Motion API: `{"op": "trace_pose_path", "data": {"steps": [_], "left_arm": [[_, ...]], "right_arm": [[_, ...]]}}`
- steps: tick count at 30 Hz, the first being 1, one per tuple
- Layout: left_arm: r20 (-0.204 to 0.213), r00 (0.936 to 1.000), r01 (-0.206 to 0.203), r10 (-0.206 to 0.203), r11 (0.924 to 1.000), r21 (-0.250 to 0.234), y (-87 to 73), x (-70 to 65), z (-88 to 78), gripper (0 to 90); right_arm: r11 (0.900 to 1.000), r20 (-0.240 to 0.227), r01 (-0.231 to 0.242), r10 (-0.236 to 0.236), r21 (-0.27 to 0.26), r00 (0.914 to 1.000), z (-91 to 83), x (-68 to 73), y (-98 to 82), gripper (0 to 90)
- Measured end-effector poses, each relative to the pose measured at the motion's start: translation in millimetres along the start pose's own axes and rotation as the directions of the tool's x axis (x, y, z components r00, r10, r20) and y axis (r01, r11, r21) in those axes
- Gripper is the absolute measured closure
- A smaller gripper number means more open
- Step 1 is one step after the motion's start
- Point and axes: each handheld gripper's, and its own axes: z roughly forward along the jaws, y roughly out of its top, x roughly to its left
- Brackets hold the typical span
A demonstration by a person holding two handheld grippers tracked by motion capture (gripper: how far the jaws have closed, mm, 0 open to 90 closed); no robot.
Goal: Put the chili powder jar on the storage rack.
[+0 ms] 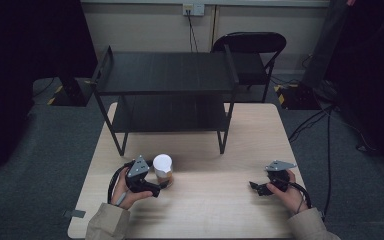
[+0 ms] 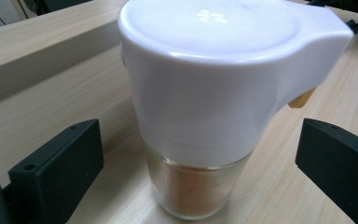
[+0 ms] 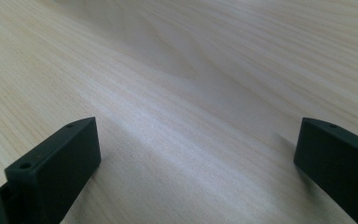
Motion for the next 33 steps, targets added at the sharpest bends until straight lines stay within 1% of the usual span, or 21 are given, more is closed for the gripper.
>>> {"op": "trace_pose_path", "data": {"steps": [4,9,11,14,17,20,22,25,28,29,30,33], "left_arm": [[0.004,0.9999,-0.015,0.015,0.9999,0.007,-0.5,1.2,3.4,1.0],[-0.005,1.0,-0.005,0.005,0.9999,-0.013,-3.0,3.7,5.1,3.3],[-0.005,1.0,-0.008,0.008,0.9999,-0.011,-2.9,4.5,5.3,4.5],[0.007,1.0,0.0,0.0,0.9998,-0.019,-4.2,5.8,7.1,5.0],[0.016,0.9999,-0.002,0.002,0.9997,-0.023,-4.5,6.3,9.1,6.3],[0.016,0.9999,-0.002,0.002,0.9998,-0.02,-4.0,5.3,11.6,8.1],[0.015,0.9998,-0.011,0.012,0.9998,-0.018,-3.5,4.6,12.6,8.5],[0.014,0.9998,-0.011,0.012,0.9998,-0.019,-4.1,4.6,13.3,11.8],[0.014,0.9998,-0.017,0.017,0.9995,-0.028,-5.6,4.7,13.8,17.7],[0.017,0.9997,-0.017,0.018,0.9994,-0.031,-6.0,5.0,14.0,17.9],[0.009,0.9997,-0.022,0.022,0.9992,-0.034,-6.5,3.7,14.4,18.0],[0.014,0.9998,-0.014,0.015,0.9988,-0.046,-9.0,4.7,15.2,20.4]], "right_arm": [[1.0,0.0,0.0,0.0,0.0,1.0,0.0,0.0,-0.1,0.0],[1.0,0.001,-0.001,0.001,-0.001,1.0,0.0,0.2,-0.2,0.0],[1.0,0.001,-0.001,0.001,-0.001,1.0,0.0,0.3,-0.3,0.0],[1.0,0.001,-0.001,0.001,-0.001,1.0,0.0,0.5,-0.2,0.0],[1.0,0.001,-0.001,0.001,-0.001,1.0,0.0,0.5,-0.2,0.0],[1.0,0.001,-0.002,0.002,-0.001,1.0,0.0,0.5,-0.3,0.0],[1.0,0.001,-0.002,0.002,-0.001,1.0,-0.1,0.5,-0.3,0.0],[1.0,0.001,-0.002,0.002,-0.001,1.0,0.0,0.5,-0.4,0.0],[1.0,0.001,-0.002,0.002,-0.002,1.0,-0.1,0.5,-0.5,0.0],[1.0,0.001,-0.002,0.002,-0.002,1.0,-0.1,0.5,-0.6,0.0],[1.0,0.001,-0.002,0.002,-0.002,1.0,0.0,0.5,-0.6,0.0],[1.0,0.001,-0.002,0.002,-0.002,1.0,-0.1,0.5,-0.5,0.0]]}}
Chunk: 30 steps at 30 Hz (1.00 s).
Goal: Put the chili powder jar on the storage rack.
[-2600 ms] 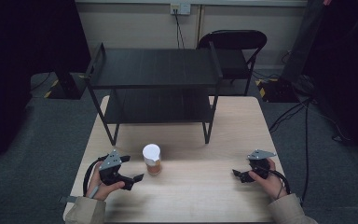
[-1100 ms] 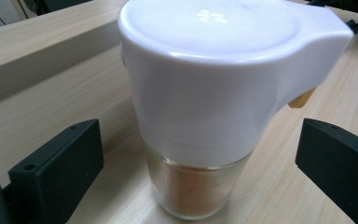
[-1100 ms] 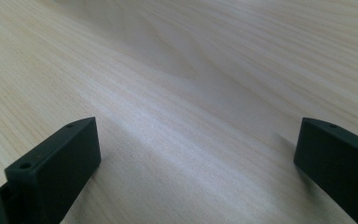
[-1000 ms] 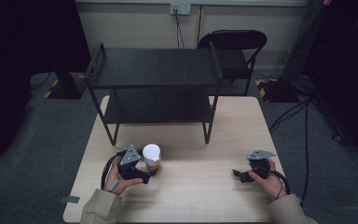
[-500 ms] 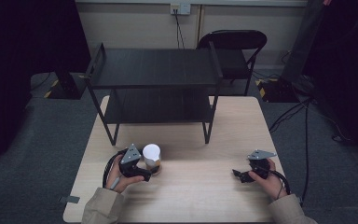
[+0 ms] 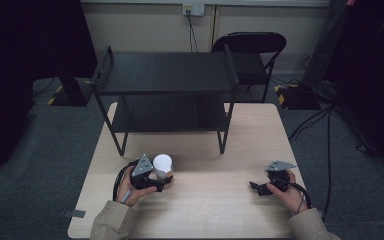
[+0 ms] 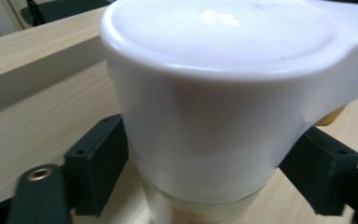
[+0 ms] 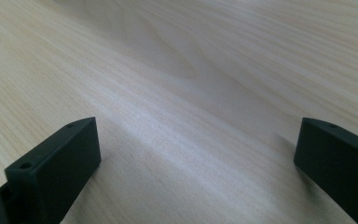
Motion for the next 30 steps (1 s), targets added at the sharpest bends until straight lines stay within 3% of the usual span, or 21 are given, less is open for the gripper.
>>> {"op": "trace_pose_path", "data": {"steps": [8,22,26,30], "left_arm": [[0.008,0.9999,0.007,-0.006,0.9992,-0.039,-6.5,1.6,-0.1,29.2],[-0.001,0.9999,-0.011,0.011,0.9986,-0.052,-8.9,-2.2,1.1,30.4],[0.022,0.9996,0.018,-0.017,0.9978,-0.063,-9.2,-1.0,1.2,30.4],[0.018,0.9997,0.018,-0.017,0.9969,-0.076,-6.4,-2.8,-1.7,30.4]], "right_arm": [[1.0,0.0,0.0,0.0,0.0,1.0,0.0,0.0,-0.2,0.0],[1.0,-0.001,0.0,0.0,-0.001,1.0,-0.2,0.2,-0.3,0.0],[1.0,-0.001,0.0,0.0,-0.001,1.0,-0.2,0.2,-0.5,0.0],[1.0,-0.001,0.001,-0.001,-0.002,1.0,-0.2,0.2,-0.6,0.0]]}}
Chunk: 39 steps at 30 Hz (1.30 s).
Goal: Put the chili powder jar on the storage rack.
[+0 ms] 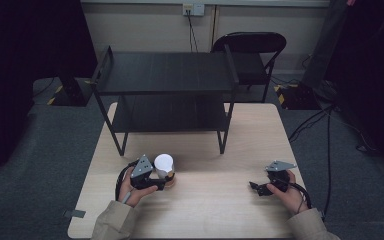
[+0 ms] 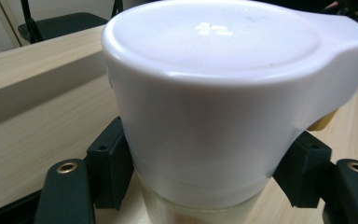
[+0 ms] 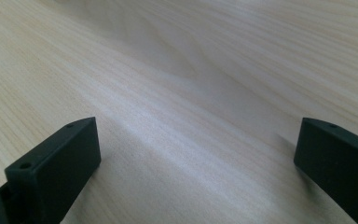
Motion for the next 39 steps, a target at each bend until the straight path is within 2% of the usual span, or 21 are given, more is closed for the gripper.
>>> {"op": "trace_pose_path", "data": {"steps": [10,12,17,19,23,26,30,37,39], "left_arm": [[-0.04,0.999,0.02,-0.02,0.9998,0.01,13.7,0.4,-14.9,30.4],[-0.043,0.9986,0.031,-0.031,0.9995,0.002,16.7,2.7,-17.7,30.4],[-0.06,0.9978,0.025,-0.026,0.9995,-0.019,27.3,5.3,-22.4,30.4],[-0.064,0.9979,0.01,-0.011,0.9997,-0.021,33.5,6.1,-24.3,30.4],[-0.065,0.9976,0.019,-0.021,0.999,-0.041,43.6,7.8,-27.3,30.4],[-0.062,0.9975,0.032,-0.034,0.9989,-0.035,53.8,9.4,-28.7,30.4],[-0.064,0.9974,0.031,-0.032,0.9991,-0.028,68.0,11.2,-30.0,30.4],[-0.076,0.9964,0.033,-0.036,0.9983,-0.048,86.3,12.3,-31.0,30.4],[-0.084,0.996,0.026,-0.03,0.9985,-0.047,95.9,12.3,-30.0,30.4]], "right_arm": [[1.0,0.0,0.0,0.0,-0.001,1.0,0.0,-0.1,-0.4,0.0],[1.0,0.0,0.0,0.0,-0.002,1.0,0.0,0.0,-0.4,0.0],[1.0,0.0,0.0,0.0,-0.002,1.0,0.0,0.0,-0.5,0.0],[1.0,0.0,0.0,0.0,-0.002,1.0,0.0,0.0,-0.5,0.0],[1.0,0.0,0.0,0.0,-0.002,1.0,0.0,0.0,-0.6,0.0],[1.0,0.0,0.0,0.0,-0.002,1.0,0.0,0.0,-0.5,0.0],[1.0,0.0,0.0,0.0,-0.002,1.0,0.0,0.0,-0.4,0.0],[1.0,0.0,0.0,0.0,-0.001,1.0,0.0,-0.1,-0.3,0.0],[1.0,0.0,0.0,0.0,-0.001,1.0,0.0,-0.1,-0.3,0.0]]}}
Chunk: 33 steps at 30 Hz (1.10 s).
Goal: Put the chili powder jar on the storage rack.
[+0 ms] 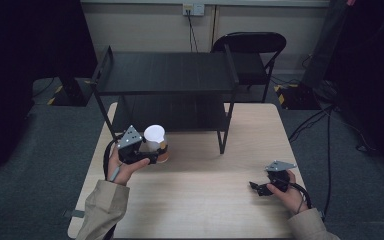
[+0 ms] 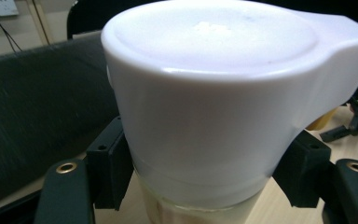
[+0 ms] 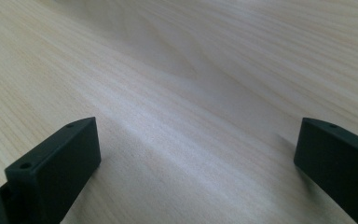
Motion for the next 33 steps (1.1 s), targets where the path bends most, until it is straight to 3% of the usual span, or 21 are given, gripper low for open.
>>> {"op": "trace_pose_path", "data": {"steps": [10,17,28,33], "left_arm": [[-0.007,1.0,-0.003,0.003,1.0,-0.006,21.3,0.2,4.4,30.4],[-0.041,0.9992,-0.004,0.004,1.0,-0.003,38.3,0.0,7.7,30.4],[-0.059,0.9983,-0.002,0.001,1.0,-0.007,51.1,0.1,15.4,30.4],[-0.091,0.9958,0.007,-0.007,1.0,-0.002,56.9,-1.6,23.7,30.4]], "right_arm": [[1.0,-0.001,0.001,-0.001,0.0,1.0,0.0,-0.2,0.0,0.0],[1.0,-0.001,0.001,-0.001,0.0,1.0,0.0,-0.2,0.0,0.0],[1.0,-0.001,0.001,-0.001,0.0,1.0,-0.1,-0.3,0.0,0.0],[1.0,-0.001,0.001,-0.001,0.0,1.0,-0.1,-0.3,0.0,0.0]]}}
